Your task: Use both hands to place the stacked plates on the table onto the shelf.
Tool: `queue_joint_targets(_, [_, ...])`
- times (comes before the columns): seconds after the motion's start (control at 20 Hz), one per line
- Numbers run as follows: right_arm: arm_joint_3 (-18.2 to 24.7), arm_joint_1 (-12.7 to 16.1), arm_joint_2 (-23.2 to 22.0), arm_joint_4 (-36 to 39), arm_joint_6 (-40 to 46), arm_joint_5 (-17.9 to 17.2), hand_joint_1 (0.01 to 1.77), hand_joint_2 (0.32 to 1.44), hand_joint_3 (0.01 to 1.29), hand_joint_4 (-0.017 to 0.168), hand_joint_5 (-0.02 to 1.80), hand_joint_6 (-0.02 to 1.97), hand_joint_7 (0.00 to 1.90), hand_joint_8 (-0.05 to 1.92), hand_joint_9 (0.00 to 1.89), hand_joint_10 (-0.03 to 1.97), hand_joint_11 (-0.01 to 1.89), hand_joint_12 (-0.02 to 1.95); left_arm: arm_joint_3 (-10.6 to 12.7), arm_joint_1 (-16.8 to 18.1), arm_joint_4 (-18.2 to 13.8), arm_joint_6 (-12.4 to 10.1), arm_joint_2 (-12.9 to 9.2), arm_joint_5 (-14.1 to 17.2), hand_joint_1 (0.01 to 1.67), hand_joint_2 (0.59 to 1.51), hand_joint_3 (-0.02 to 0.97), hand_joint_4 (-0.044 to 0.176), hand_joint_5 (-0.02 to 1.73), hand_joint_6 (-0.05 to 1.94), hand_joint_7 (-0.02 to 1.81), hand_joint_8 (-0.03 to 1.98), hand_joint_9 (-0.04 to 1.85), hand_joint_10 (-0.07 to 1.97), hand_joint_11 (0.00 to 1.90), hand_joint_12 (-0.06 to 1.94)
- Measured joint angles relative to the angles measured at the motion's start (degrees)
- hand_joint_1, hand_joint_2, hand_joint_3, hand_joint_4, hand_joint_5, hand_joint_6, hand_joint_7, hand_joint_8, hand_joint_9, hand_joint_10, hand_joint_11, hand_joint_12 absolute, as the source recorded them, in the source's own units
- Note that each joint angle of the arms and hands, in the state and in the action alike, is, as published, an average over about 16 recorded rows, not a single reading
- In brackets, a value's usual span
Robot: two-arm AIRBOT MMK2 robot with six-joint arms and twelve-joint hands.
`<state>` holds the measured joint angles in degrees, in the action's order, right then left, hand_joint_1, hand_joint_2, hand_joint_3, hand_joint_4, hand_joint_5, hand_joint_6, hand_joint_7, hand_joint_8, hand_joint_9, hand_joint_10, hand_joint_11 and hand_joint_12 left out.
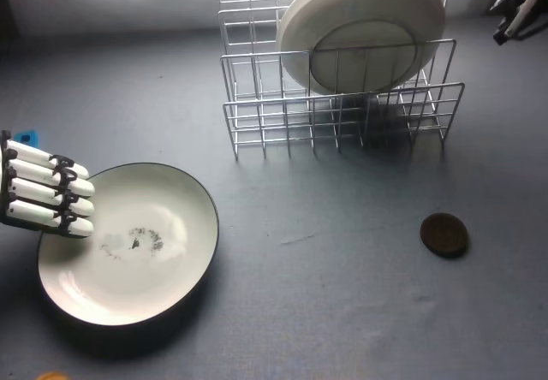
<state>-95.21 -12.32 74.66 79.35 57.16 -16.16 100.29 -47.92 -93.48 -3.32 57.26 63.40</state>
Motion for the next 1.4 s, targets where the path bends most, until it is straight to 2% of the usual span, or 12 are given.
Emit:
queue_joint_targets(0.25, [1.03,2.41,-0.76,0.09,-4.37,-0.67,0.4,1.0,0.01,-0.004,0.26,0.01,0.31,0.01,0.32,0.02,0.09,0.61,0.4,-1.1,0.6,-1.24,0.39,-0.25,0.01,1.131,0.017,0.003,0.02,0.0,0.02,-0.01,-0.02,-0.03,0.01,0.01])
queue_joint_targets(0.45, [4.19,4.48,-2.05,-0.32,-11.1,-1.05,0.17,0.95,0.01,-0.003,0.1,0.01,0.13,0.01,0.13,0.02,0.02,0.28,0.91,-2.49,1.36,-2.89,0.8,-0.47,0.01,1.132,0.017,0.001,0.01,0.0,0.02,-0.01,-0.02,-0.03,0.01,0.01])
queue_joint_targets(0.6, [8.52,5.59,-3.57,-4.24,-20.84,-1.13,0.11,0.89,0.01,0.01,0.03,0.01,0.04,0.01,0.04,0.02,0.01,0.06,1.43,-3.72,2.09,-4.42,1.16,-0.6,0.01,1.134,0.017,-0.001,0.01,-0.01,0.01,-0.01,-0.02,-0.04,0.02,0.01])
queue_joint_targets(0.75, [14.09,5.68,-5.29,-10.5,-33.27,-1.01,0.15,0.84,0.01,0.014,0.02,0.01,0.02,0.01,0.02,0.02,0.02,0.0,2.01,-5.02,2.89,-6.0,1.53,-0.66,0.01,1.136,0.017,-0.004,0.0,-0.02,0.01,-0.01,-0.02,-0.04,0.02,0.01])
queue_joint_targets(0.9, [20.26,4.52,-6.85,-19.26,-48.45,-0.46,0.23,0.8,0.01,0.044,0.02,0.01,0.02,0.01,0.02,0.02,0.02,0.0,2.49,-6.27,3.71,-7.33,1.82,-0.63,0.01,1.138,0.017,-0.006,-0.01,-0.03,0.0,-0.01,-0.03,-0.04,0.02,0.02])
queue_joint_targets(1.0, [24.16,3.18,-7.58,-25.95,-58.99,-0.23,0.27,0.78,0.01,0.055,0.02,0.01,0.02,0.01,0.02,0.02,0.02,0.0,2.73,-7.02,4.22,-8.03,1.96,-0.59,0.01,1.139,0.017,-0.007,-0.01,-0.03,0.0,-0.01,-0.03,-0.05,0.02,0.02])
queue_joint_targets(1.25, [31.66,-1.58,-7.63,-43.5,-84.1,0.02,0.35,0.77,0.01,0.055,0.02,0.01,0.02,0.01,0.02,0.02,0.02,0.0,3.17,-8.27,5.15,-9.12,2.22,-0.45,0.01,1.141,0.017,-0.009,-0.01,-0.04,-0.01,-0.01,-0.03,-0.05,0.02,0.02])
queue_joint_targets(1.4, [34.03,-4.78,-6.21,-51.25,-95.37,0.17,0.35,0.77,0.01,0.045,0.02,0.01,0.02,0.01,0.02,0.02,0.02,0.0,3.27,-8.65,5.46,-9.35,2.3,-0.41,0.01,1.141,0.017,-0.009,-0.01,-0.04,-0.01,-0.01,-0.03,-0.05,0.03,0.02])
